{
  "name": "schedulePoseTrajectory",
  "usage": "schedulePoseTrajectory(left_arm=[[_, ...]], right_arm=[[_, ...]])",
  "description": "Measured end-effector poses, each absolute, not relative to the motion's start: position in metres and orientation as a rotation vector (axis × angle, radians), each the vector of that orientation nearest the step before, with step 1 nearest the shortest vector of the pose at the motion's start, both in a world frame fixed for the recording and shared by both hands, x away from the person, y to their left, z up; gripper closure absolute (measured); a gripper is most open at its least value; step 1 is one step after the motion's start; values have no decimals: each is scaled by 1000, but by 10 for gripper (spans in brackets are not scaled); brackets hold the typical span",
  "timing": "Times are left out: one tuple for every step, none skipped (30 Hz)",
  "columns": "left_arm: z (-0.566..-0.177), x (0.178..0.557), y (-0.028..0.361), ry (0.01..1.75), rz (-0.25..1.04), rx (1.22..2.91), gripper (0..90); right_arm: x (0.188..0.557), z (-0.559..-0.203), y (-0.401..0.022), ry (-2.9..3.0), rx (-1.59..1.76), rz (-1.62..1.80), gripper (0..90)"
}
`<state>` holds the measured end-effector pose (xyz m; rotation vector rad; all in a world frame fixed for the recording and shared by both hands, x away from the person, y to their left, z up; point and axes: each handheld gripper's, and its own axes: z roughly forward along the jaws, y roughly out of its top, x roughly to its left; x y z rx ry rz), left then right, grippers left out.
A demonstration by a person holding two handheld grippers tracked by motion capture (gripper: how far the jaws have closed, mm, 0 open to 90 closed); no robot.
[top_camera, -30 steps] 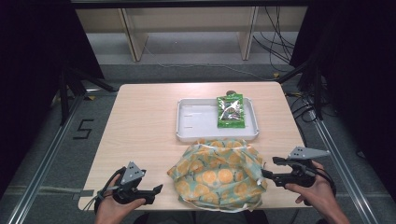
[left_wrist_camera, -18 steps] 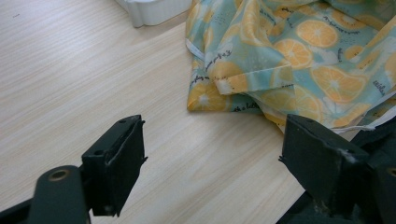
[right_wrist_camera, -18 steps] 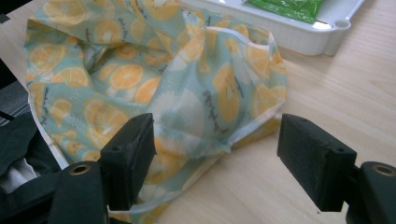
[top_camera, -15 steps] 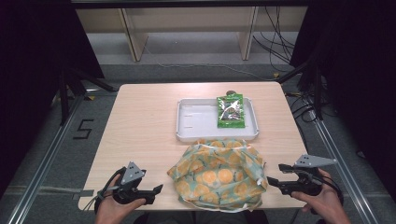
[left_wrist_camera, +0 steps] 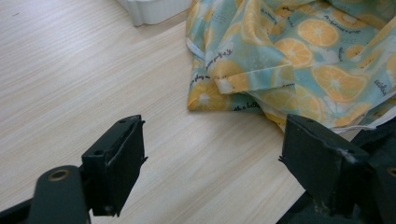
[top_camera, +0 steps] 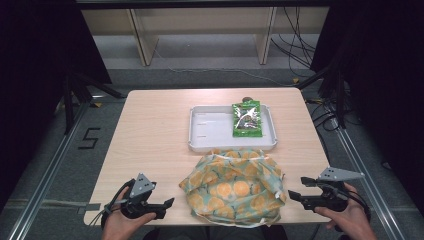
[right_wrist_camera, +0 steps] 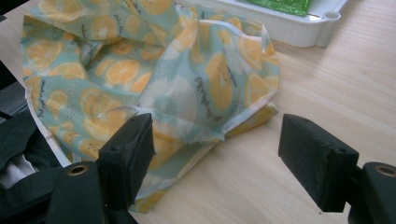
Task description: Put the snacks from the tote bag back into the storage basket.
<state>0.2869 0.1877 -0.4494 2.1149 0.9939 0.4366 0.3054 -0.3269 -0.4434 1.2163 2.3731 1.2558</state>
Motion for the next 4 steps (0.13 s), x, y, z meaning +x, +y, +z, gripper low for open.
schedulePoseTrajectory(left_arm=[[-449,287,188,993,437,2117,207],[-449,287,188,995,437,2115,207],[-449,287,188,1000,435,2112,208],[-449,287,188,1000,435,2112,207]], right_arm=[[306,-443,-328,2364,1200,1244,277],[306,-443,-328,2364,1200,1244,277],[307,-443,-330,2343,1199,1250,276],[307,-443,-330,2343,1199,1250,276]])
